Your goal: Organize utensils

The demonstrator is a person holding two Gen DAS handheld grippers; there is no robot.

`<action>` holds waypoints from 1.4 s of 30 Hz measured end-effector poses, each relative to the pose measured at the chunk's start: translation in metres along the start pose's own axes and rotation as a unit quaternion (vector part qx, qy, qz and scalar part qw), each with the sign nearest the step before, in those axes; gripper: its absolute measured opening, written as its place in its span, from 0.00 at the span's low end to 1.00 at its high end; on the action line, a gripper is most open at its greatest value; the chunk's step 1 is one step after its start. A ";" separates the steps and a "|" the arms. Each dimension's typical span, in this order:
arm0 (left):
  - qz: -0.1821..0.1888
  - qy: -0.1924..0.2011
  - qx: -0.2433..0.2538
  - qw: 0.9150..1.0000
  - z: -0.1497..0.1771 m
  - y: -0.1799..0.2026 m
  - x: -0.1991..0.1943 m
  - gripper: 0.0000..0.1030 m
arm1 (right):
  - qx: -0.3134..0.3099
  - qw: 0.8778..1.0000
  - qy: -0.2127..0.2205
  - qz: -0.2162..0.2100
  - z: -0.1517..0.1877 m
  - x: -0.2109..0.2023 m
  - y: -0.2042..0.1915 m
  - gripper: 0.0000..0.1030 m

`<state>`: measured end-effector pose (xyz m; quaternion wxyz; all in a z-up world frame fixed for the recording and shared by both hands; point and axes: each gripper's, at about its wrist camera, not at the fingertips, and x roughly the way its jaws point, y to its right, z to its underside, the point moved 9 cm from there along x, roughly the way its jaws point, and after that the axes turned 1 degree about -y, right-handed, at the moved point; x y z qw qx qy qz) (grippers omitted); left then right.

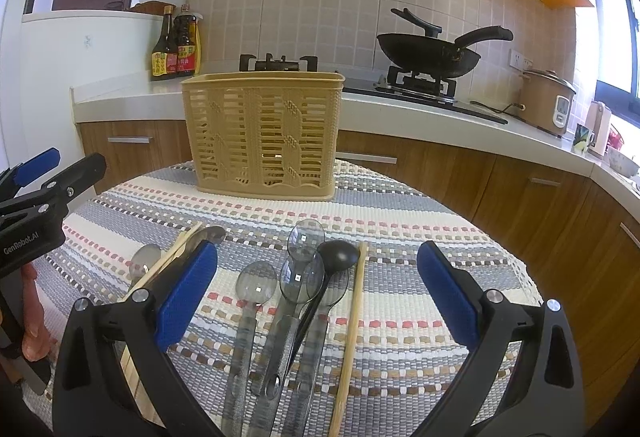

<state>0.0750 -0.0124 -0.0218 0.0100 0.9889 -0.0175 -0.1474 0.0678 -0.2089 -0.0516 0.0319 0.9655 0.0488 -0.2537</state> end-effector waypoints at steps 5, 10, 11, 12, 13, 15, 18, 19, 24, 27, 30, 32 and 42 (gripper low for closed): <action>-0.001 -0.002 -0.003 1.000 0.001 -0.001 0.001 0.93 | -0.002 1.000 -0.002 0.000 0.001 0.001 -0.001 0.93; -0.001 -0.004 -0.007 1.000 0.001 -0.004 0.001 0.93 | 0.000 1.000 -0.005 0.000 0.001 0.001 0.000 0.93; -0.001 -0.004 -0.007 1.000 0.001 -0.004 0.001 0.93 | 0.000 1.000 -0.005 0.000 0.001 0.002 0.000 0.93; -0.001 -0.004 -0.007 1.000 0.001 -0.004 0.001 0.93 | 0.000 1.000 -0.005 0.000 0.001 0.002 0.000 0.93; -0.001 -0.004 -0.007 1.000 0.001 -0.004 0.001 0.93 | 0.000 1.000 -0.005 0.000 0.001 0.002 0.000 0.93; -0.001 -0.004 -0.007 1.000 0.001 -0.004 0.001 0.93 | 0.000 1.000 -0.005 0.000 0.001 0.002 0.000 0.93; -0.001 -0.005 -0.008 1.000 0.002 -0.004 0.001 0.93 | 0.001 1.000 -0.005 0.000 0.001 0.002 0.000 0.93; -0.001 -0.004 -0.008 1.000 0.002 -0.004 0.001 0.93 | 0.000 1.000 -0.005 0.000 0.001 0.002 0.000 0.93; -0.002 -0.005 -0.010 1.000 0.003 -0.006 0.002 0.93 | 0.000 1.000 -0.005 0.000 0.001 0.002 0.000 0.93; -0.002 -0.004 -0.010 1.000 0.002 -0.007 0.002 0.93 | 0.000 1.000 -0.005 0.000 0.001 0.002 0.000 0.93; -0.002 -0.004 -0.010 1.000 0.002 -0.007 0.002 0.93 | 0.000 1.000 -0.005 0.000 0.000 0.002 0.000 0.93; -0.002 -0.004 -0.011 1.000 0.002 -0.007 0.002 0.93 | 0.000 1.000 -0.005 0.000 0.000 0.002 0.000 0.93; -0.002 -0.004 -0.011 1.000 0.001 -0.007 0.001 0.93 | -0.001 1.000 -0.003 0.003 0.001 0.000 0.000 0.93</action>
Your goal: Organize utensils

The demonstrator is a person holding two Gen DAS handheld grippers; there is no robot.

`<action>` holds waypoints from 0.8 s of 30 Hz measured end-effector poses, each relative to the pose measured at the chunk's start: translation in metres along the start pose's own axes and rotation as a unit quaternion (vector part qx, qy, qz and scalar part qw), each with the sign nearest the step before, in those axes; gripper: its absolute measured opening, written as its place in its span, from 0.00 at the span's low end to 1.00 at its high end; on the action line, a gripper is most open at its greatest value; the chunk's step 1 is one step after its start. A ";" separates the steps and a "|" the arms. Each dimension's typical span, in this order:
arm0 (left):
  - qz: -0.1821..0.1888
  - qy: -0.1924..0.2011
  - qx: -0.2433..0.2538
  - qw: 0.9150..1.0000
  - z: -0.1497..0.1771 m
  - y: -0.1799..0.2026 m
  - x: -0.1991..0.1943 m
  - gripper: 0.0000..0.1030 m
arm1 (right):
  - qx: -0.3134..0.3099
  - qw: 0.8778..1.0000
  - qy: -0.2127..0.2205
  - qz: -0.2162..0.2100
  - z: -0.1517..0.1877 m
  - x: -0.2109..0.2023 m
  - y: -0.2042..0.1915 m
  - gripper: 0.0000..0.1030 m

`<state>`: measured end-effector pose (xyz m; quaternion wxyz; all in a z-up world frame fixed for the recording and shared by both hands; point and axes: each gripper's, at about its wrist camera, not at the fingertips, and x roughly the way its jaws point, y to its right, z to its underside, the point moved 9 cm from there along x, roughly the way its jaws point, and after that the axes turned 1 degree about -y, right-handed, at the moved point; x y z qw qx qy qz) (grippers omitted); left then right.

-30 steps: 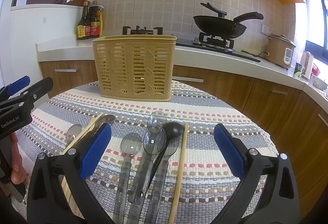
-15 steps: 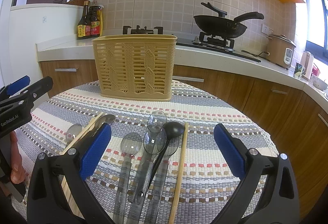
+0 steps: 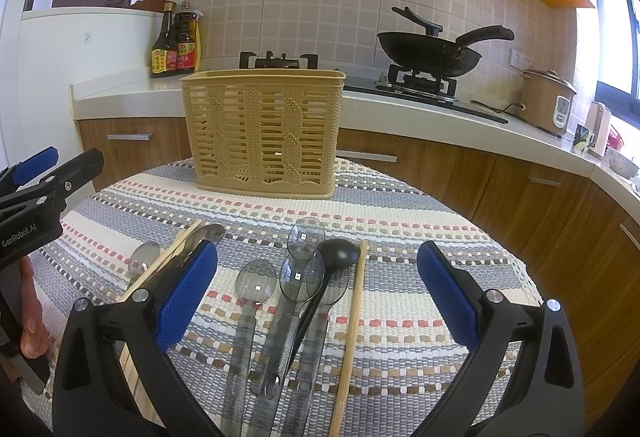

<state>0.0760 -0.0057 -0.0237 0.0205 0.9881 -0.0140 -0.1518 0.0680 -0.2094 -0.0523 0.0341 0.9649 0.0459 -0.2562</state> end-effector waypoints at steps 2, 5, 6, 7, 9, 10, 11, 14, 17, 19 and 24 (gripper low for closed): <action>0.000 -0.001 0.000 1.000 -0.001 0.000 0.000 0.93 | -0.001 1.000 0.000 0.002 0.000 -0.001 0.000 0.93; -0.001 0.000 -0.001 1.000 -0.001 0.000 0.000 0.93 | 0.000 1.000 0.000 0.004 0.001 -0.002 0.002 0.93; -0.001 0.000 0.000 1.000 -0.001 0.000 -0.001 0.93 | 0.000 1.000 -0.001 0.005 0.000 -0.003 0.002 0.93; -0.001 0.000 0.000 1.000 -0.001 0.000 -0.001 0.93 | 0.000 1.000 -0.001 0.005 0.000 -0.003 0.002 0.93; -0.001 0.000 -0.001 1.000 -0.001 0.000 -0.001 0.93 | -0.002 1.000 -0.002 0.005 0.000 -0.002 0.002 0.93; -0.001 -0.001 -0.002 1.000 -0.001 -0.001 -0.001 0.93 | -0.002 1.000 -0.003 0.006 0.000 -0.002 0.002 0.93; -0.001 0.000 -0.002 1.000 0.000 0.000 -0.001 0.93 | -0.003 1.000 -0.003 0.006 0.000 -0.002 0.002 0.93; -0.001 0.000 -0.002 1.000 0.000 -0.001 -0.001 0.93 | 0.001 1.000 -0.004 0.006 0.000 -0.002 0.003 0.93; -0.002 0.000 -0.002 1.000 0.000 -0.001 -0.001 0.93 | 0.001 1.000 -0.005 0.007 0.000 0.000 0.004 0.93; 0.000 0.000 -0.005 1.000 0.000 -0.002 -0.001 0.93 | 0.003 1.000 -0.008 0.008 0.000 0.001 0.005 0.93; 0.049 -0.069 -0.051 0.995 0.005 -0.019 0.019 0.86 | 0.017 0.999 -0.037 -0.002 0.002 0.012 0.010 0.92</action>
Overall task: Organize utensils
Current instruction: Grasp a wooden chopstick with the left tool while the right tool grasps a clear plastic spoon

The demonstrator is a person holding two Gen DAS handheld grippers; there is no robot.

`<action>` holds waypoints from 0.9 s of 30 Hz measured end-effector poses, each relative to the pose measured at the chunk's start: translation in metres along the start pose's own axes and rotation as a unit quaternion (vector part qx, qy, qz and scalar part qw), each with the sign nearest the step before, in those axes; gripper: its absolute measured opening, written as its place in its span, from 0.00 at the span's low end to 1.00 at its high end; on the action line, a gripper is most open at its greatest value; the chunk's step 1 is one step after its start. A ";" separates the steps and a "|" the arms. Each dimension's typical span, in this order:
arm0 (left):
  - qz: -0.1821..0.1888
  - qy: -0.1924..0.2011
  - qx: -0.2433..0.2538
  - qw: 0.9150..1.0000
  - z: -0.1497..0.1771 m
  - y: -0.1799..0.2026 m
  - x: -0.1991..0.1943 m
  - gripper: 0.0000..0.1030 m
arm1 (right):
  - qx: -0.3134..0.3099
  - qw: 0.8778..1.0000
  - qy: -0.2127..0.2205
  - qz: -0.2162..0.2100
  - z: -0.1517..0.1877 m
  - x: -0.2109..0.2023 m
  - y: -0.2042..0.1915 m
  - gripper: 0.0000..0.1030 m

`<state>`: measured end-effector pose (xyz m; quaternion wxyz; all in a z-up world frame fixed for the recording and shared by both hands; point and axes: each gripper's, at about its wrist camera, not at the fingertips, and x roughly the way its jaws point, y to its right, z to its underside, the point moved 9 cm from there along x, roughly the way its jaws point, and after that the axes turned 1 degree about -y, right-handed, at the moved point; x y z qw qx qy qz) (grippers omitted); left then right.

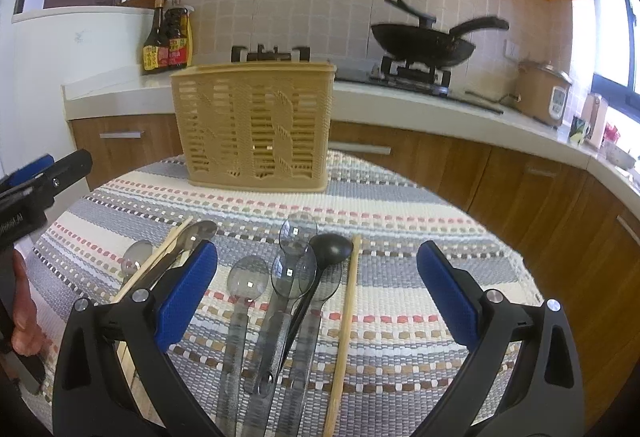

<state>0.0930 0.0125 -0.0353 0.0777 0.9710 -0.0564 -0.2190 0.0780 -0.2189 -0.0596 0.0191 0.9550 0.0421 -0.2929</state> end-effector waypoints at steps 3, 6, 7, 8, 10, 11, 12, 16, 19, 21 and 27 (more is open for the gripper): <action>0.052 -0.090 -0.035 0.994 0.005 -0.013 0.019 0.71 | 0.020 0.999 -0.041 -0.007 0.003 0.011 0.008 0.84; 0.096 -0.174 -0.038 0.979 0.012 -0.013 0.033 0.62 | 0.034 0.997 -0.068 -0.017 0.000 0.014 0.014 0.75; 0.104 -0.187 -0.032 0.976 0.015 -0.010 0.036 0.59 | 0.035 0.996 -0.075 -0.019 -0.001 0.014 0.016 0.73; 0.115 -0.208 -0.018 0.971 0.020 -0.002 0.039 0.57 | 0.034 0.995 -0.089 -0.023 -0.002 0.015 0.018 0.69; 0.126 -0.244 0.020 0.961 0.032 0.014 0.042 0.53 | 0.032 0.993 -0.114 -0.030 -0.003 0.017 0.019 0.61; 0.126 -0.261 0.047 0.956 0.039 0.024 0.044 0.50 | 0.030 0.991 -0.130 -0.034 -0.003 0.019 0.020 0.55; 0.123 -0.273 0.068 0.952 0.044 0.031 0.046 0.49 | 0.030 0.988 -0.149 -0.040 -0.001 0.021 0.021 0.52; 0.103 -0.306 0.122 0.939 0.064 0.049 0.059 0.34 | 0.050 0.974 -0.210 -0.061 0.004 0.028 0.030 0.38; 0.104 -0.327 0.123 0.931 0.073 0.054 0.070 0.29 | 0.069 0.960 -0.254 -0.092 0.010 0.034 0.030 0.35; 0.103 -0.332 0.119 0.930 0.074 0.054 0.076 0.28 | 0.070 0.951 -0.280 -0.112 0.016 0.036 0.022 0.33; 0.110 -0.349 0.108 0.924 0.078 0.051 0.085 0.18 | 0.066 0.932 -0.324 -0.148 0.032 0.042 -0.007 0.26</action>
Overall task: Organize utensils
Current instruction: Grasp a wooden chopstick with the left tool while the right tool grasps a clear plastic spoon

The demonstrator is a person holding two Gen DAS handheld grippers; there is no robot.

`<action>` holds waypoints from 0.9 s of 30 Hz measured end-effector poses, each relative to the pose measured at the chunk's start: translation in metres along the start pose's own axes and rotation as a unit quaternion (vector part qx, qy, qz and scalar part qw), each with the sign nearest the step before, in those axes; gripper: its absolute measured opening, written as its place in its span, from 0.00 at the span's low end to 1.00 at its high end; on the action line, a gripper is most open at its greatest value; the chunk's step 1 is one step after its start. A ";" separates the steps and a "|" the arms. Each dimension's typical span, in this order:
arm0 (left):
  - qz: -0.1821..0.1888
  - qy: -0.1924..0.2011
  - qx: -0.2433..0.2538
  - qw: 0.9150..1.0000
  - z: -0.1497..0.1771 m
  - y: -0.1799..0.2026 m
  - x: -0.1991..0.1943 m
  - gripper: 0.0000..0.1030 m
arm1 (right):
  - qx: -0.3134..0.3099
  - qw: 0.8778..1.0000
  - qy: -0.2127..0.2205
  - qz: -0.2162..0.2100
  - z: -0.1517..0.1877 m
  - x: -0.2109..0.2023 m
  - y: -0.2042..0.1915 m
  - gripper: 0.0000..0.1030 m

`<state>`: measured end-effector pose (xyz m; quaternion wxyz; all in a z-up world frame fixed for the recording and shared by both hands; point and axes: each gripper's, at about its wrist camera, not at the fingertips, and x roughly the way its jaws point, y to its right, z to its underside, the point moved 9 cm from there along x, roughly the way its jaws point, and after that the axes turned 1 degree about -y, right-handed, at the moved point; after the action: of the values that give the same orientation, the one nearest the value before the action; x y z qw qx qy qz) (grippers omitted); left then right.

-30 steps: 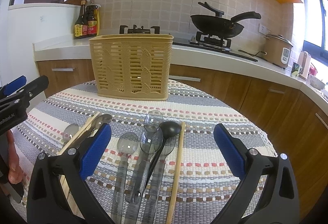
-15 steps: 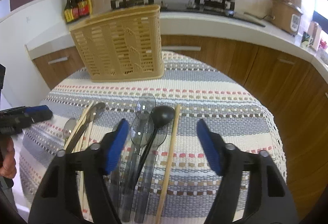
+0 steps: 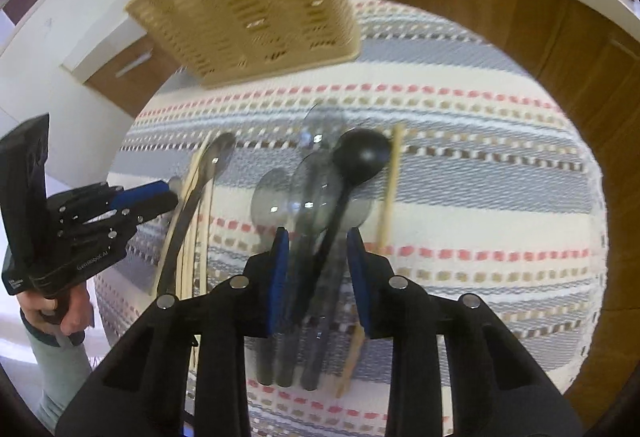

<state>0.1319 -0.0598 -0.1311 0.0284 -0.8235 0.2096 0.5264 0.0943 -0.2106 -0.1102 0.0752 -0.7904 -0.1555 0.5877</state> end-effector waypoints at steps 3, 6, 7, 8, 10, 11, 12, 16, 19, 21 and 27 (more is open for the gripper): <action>0.000 -0.001 0.001 1.000 -0.004 0.005 -0.003 0.18 | -0.005 1.000 -0.014 0.008 0.001 0.007 -0.005 0.23; 0.007 0.001 -0.006 1.000 0.001 0.000 -0.014 0.18 | -0.005 0.999 -0.029 0.028 0.001 0.015 -0.004 0.23; 0.010 0.003 -0.008 1.000 0.001 -0.002 -0.015 0.18 | -0.003 0.999 -0.035 0.025 0.001 0.019 -0.005 0.23; 0.014 0.003 -0.010 1.000 0.005 -0.005 -0.020 0.18 | 0.000 0.999 -0.042 0.018 0.001 0.023 -0.006 0.23; 0.022 0.004 -0.013 1.000 0.006 -0.006 -0.023 0.18 | 0.000 0.998 -0.050 0.026 0.001 0.029 -0.008 0.20; 0.027 0.005 -0.015 0.999 0.007 -0.007 -0.024 0.18 | -0.001 0.998 -0.050 0.032 0.001 0.031 -0.009 0.19; 0.035 0.006 -0.020 0.999 0.007 -0.008 -0.026 0.18 | -0.007 0.998 -0.048 0.035 0.001 0.031 -0.011 0.16; 0.041 0.010 -0.026 0.999 0.004 -0.011 -0.030 0.18 | -0.018 0.998 -0.042 0.034 0.003 0.028 -0.019 0.05; 0.043 -0.001 -0.017 0.999 0.001 -0.003 -0.025 0.20 | -0.021 0.999 -0.033 0.030 0.006 0.021 -0.019 0.04; 0.021 -0.006 -0.004 1.000 -0.002 0.003 -0.018 0.20 | -0.018 0.999 -0.030 0.022 0.006 0.015 -0.017 0.03; -0.010 -0.014 0.017 1.000 -0.002 0.016 -0.011 0.04 | -0.016 1.000 -0.017 0.017 0.010 -0.009 0.007 0.03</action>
<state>0.1242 -0.0717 -0.1181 0.0508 -0.8175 0.2098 0.5340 0.0836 -0.2208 -0.1066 0.0495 -0.7838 -0.1527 0.5999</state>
